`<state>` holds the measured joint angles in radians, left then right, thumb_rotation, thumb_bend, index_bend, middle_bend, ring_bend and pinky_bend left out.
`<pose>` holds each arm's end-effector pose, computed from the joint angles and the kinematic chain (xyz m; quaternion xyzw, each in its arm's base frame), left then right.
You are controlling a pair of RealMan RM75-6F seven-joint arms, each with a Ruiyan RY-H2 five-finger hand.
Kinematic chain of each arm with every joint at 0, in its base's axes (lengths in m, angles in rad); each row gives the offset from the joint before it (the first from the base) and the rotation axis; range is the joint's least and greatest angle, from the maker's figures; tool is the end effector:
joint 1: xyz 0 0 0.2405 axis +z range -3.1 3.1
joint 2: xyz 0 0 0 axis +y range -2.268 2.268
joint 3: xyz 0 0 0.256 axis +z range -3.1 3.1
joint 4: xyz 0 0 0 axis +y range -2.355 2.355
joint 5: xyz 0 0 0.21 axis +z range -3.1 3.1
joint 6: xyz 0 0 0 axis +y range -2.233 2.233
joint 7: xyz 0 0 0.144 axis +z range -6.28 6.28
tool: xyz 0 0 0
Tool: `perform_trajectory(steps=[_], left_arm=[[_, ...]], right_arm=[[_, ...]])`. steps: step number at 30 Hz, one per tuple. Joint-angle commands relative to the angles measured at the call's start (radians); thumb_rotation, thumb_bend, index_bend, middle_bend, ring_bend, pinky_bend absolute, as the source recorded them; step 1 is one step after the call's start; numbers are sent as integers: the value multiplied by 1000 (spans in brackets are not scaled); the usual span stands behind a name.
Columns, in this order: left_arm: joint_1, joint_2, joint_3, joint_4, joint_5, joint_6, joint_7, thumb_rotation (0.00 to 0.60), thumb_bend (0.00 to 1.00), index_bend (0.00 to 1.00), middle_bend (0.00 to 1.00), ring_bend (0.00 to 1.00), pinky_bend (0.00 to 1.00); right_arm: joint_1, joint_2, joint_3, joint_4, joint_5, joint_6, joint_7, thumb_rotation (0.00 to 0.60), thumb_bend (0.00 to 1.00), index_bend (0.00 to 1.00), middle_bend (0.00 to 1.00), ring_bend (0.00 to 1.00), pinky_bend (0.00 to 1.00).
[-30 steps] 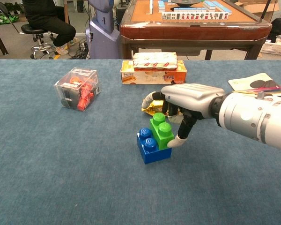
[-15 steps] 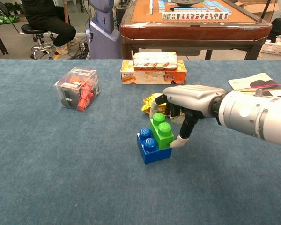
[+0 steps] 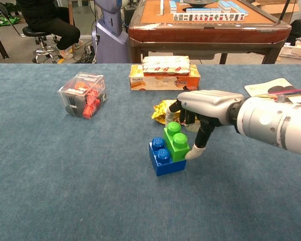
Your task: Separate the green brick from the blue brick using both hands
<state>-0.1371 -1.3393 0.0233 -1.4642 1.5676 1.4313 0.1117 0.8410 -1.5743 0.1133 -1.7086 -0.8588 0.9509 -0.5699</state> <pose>-0.3048 0.1806 0.0792 -0.6598 -0.3755 -0.3672 0.5375 -0.1026 -0.2980 -0.0499 0.7880 -0.4089 0.3117 0.3387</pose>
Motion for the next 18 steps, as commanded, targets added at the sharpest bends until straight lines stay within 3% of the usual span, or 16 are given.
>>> perform_trajectory(steps=[1, 10, 18], left_arm=[[0, -1, 0, 0, 0, -1, 0, 600, 127, 317, 690, 682, 912], [-5, 0, -2, -1, 3, -3, 0, 600, 128, 317, 690, 682, 912], [-39, 4, -19, -14, 5, -34, 1, 600, 128, 317, 689, 682, 912]], right_arm=[[1, -4, -2, 5, -2, 2, 3, 600, 6, 495, 1000, 1000, 1000], [-12, 0, -3, 10, -48, 7, 55, 600, 136, 567, 1000, 1000, 1000], [-36, 59, 20, -34, -104, -2, 162, 600, 196, 587, 1000, 1000, 1000]])
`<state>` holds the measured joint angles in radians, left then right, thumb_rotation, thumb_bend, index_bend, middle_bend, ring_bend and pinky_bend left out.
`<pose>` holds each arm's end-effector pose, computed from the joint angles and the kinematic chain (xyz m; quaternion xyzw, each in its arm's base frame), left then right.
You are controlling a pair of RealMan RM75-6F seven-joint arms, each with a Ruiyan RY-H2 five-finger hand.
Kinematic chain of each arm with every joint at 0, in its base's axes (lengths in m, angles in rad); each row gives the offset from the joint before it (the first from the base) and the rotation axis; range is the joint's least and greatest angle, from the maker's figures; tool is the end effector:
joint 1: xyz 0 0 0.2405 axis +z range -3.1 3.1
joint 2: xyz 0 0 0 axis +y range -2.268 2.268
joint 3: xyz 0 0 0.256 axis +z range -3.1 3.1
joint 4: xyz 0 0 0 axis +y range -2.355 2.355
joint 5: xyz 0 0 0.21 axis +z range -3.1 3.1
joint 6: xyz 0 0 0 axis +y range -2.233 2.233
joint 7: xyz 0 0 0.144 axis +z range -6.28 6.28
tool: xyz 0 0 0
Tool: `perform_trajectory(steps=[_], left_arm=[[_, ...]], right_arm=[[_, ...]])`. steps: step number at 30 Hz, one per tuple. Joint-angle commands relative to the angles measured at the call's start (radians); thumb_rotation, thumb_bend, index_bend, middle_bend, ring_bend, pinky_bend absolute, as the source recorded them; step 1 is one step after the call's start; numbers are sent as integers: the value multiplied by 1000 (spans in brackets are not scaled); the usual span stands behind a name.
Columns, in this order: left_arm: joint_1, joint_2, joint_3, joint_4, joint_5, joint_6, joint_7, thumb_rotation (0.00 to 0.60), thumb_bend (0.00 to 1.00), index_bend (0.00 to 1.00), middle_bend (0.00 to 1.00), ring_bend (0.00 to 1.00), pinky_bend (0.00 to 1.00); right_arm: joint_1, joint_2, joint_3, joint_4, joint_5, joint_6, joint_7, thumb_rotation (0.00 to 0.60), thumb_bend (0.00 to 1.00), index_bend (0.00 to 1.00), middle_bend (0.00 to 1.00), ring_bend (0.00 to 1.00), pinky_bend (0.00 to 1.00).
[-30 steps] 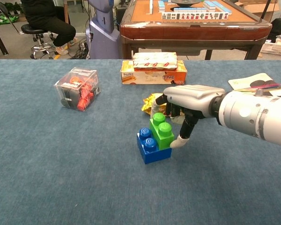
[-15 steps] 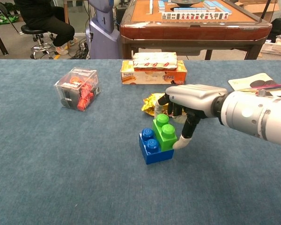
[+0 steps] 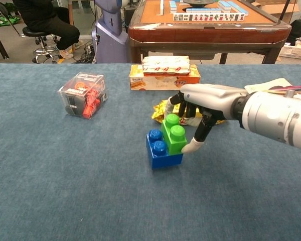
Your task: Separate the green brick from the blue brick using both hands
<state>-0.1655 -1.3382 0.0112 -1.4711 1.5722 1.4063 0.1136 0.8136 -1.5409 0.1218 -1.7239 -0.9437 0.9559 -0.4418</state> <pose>-0.2981 0.1912 0.0771 -0.6682 -0.3694 -0.3726 0.5274 -0.1026 -0.2993 -0.0374 0.7673 -0.4295 0.3492 0.3239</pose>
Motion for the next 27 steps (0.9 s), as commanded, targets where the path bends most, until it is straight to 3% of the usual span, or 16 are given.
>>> perform_trajectory(steps=[1, 17, 27], left_arm=[[-17, 4, -12, -12, 0, -14, -4, 600, 127, 317, 689, 682, 912], [-181, -14, -145, -160, -53, -134, -47, 600, 86, 304, 739, 694, 912], [-274, -24, -212, -268, -160, -234, -13, 600, 29, 195, 787, 706, 912]], right_arm=[[-11, 33, 15, -24, -25, -7, 43, 600, 199, 587, 1000, 1000, 1000], [-28, 113, 89, -111, -105, 34, 154, 600, 234, 620, 1000, 1000, 1000], [-15, 82, 124, -111, -86, 67, 155, 600, 283, 633, 1000, 1000, 1000]])
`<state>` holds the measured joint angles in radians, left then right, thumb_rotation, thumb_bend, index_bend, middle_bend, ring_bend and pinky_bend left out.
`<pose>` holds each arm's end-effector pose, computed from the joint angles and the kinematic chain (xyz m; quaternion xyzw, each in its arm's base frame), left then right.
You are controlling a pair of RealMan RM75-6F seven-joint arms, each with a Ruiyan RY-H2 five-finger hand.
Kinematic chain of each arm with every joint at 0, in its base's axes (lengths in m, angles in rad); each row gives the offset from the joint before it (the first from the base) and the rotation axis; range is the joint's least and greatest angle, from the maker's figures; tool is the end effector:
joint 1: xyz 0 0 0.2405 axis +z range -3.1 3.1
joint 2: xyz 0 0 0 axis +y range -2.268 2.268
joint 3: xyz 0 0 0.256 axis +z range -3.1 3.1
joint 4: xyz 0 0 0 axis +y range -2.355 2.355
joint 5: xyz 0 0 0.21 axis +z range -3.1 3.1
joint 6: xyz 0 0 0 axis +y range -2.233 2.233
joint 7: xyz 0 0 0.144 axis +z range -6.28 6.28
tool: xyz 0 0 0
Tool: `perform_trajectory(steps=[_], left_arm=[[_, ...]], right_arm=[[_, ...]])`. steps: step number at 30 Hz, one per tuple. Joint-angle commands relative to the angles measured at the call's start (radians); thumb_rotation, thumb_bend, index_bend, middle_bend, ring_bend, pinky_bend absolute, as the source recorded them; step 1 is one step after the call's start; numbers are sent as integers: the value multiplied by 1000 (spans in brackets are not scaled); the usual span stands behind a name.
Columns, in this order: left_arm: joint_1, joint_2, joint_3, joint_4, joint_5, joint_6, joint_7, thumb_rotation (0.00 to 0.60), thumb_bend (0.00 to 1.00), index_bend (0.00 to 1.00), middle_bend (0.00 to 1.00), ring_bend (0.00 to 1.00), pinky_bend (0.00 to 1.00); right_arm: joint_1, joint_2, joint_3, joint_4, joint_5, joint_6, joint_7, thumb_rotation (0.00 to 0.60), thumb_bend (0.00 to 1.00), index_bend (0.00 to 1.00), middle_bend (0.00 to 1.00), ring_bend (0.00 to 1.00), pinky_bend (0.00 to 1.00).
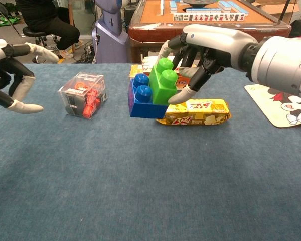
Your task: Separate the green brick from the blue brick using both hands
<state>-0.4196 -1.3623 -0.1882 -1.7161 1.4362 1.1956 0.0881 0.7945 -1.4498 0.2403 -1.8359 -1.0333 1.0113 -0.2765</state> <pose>-0.1815 0.2776 0.0612 -0.6485 -0.4132 -0.4904 0.4102 -0.0674 -0.3134 0.0121 0.7060 -0.4476 0.4592 0.3004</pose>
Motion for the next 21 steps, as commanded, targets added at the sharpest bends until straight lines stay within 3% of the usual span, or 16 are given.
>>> perform_trajectory(steps=[1, 9, 21], left_arm=[[-26, 0, -16, -32, -35, -31, 14, 600, 26, 183, 812, 713, 912], [-72, -6, -39, -88, -127, -81, 39, 600, 23, 130, 910, 765, 968], [-98, -33, -59, -138, -227, -92, -7, 600, 11, 47, 922, 778, 987]], right_arm=[[5, -15, 8, 3, 3, 21, -17, 600, 283, 633, 1000, 1000, 1000], [16, -75, 24, 24, -2, 73, -51, 600, 282, 647, 1000, 1000, 1000], [21, -151, 40, 78, -30, 99, -12, 600, 282, 658, 1000, 1000, 1000]])
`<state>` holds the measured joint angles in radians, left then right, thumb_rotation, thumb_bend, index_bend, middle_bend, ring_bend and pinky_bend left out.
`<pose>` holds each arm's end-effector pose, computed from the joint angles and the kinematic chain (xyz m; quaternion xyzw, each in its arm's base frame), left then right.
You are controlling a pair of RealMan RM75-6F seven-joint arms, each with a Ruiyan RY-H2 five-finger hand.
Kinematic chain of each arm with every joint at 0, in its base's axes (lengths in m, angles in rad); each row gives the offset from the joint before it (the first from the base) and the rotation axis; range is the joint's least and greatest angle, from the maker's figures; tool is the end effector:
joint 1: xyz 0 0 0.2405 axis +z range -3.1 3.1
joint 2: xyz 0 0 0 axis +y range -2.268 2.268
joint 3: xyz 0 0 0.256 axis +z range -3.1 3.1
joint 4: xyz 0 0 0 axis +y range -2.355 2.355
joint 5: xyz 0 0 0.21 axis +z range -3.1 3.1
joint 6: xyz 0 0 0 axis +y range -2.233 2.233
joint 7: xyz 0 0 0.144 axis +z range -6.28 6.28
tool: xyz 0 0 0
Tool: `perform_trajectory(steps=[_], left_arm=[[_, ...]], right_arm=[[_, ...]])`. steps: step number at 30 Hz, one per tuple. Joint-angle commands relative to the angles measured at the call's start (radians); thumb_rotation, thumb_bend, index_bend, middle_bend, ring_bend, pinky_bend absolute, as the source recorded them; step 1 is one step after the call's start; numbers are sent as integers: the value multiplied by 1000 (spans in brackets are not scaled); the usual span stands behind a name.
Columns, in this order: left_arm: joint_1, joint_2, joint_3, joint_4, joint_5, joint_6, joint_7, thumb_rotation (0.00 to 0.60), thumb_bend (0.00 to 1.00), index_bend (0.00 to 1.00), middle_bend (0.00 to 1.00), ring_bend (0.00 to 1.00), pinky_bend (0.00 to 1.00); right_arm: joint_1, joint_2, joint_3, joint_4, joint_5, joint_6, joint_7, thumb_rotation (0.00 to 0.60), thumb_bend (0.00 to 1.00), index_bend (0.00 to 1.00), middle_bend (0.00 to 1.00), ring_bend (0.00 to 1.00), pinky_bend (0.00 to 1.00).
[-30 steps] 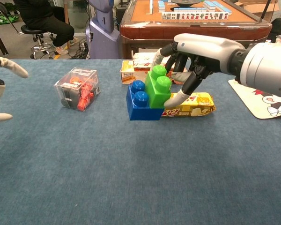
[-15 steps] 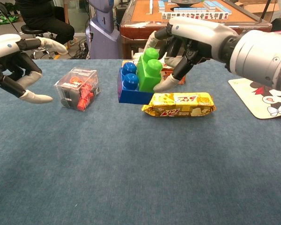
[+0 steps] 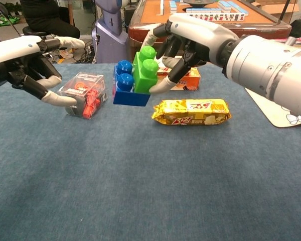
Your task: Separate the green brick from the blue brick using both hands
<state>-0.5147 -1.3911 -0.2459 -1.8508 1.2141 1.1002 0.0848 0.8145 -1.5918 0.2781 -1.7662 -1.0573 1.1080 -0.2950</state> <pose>-0.1376 0.2893 0.0449 -0.6128 -0.5079 -0.4998 0.3418 -0.0436 -0.3160 -0.0047 0.6735 -0.4412 0.5092 0.3042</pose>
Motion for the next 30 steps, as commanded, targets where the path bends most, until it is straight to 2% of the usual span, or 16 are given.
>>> perform_trajectory(steps=[1, 30], left_arm=[[-4, -5, -1, -4, -5, 4, -6, 600, 9, 46, 922, 778, 987], [-58, -41, 3, -13, -50, -30, -91, 600, 0, 21, 934, 785, 995]], right_arm=[[1, -14, 3, 13, -8, 4, 10, 600, 282, 658, 1000, 1000, 1000], [39, -125, 42, 117, -20, -41, 82, 600, 290, 663, 1000, 1000, 1000]])
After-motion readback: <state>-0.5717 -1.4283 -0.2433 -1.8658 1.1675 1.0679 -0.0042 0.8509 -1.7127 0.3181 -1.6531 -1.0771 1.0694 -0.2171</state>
